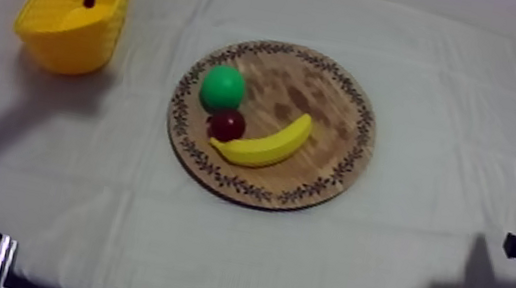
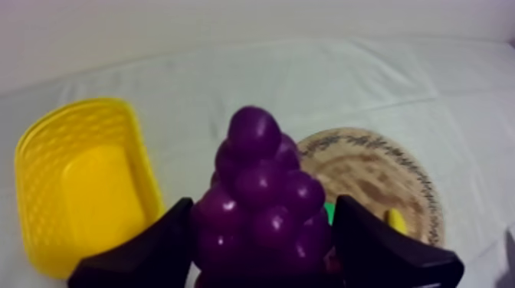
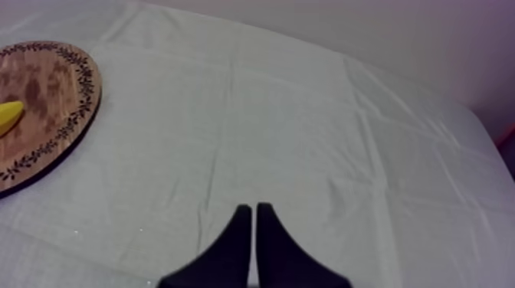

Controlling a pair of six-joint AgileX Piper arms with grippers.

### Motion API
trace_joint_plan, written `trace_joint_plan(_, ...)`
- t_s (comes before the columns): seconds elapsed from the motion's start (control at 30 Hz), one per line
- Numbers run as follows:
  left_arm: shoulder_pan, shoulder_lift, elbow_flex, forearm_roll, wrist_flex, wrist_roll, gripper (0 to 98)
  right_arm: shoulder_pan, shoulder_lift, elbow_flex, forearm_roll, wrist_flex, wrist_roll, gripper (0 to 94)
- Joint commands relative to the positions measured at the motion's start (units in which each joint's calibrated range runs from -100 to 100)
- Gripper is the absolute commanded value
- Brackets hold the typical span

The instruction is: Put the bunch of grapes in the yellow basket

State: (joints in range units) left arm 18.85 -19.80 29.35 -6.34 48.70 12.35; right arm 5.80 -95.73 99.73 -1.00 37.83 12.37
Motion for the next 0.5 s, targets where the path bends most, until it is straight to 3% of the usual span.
trace_joint_plan(0.0, -4.15, -0.42, 1.78, 0.43, -0.25, -0.91, 62.8, 0.02, -0.02, 0.04, 0.00, 0.00, 0.01, 0.2)
trace_joint_plan(0.47, -13.25, 5.11, 0.83, 1.05, -2.52, -4.37, 62.0, 0.02, -0.02, 0.04, 0.00, 0.00, 0.01, 0.2)
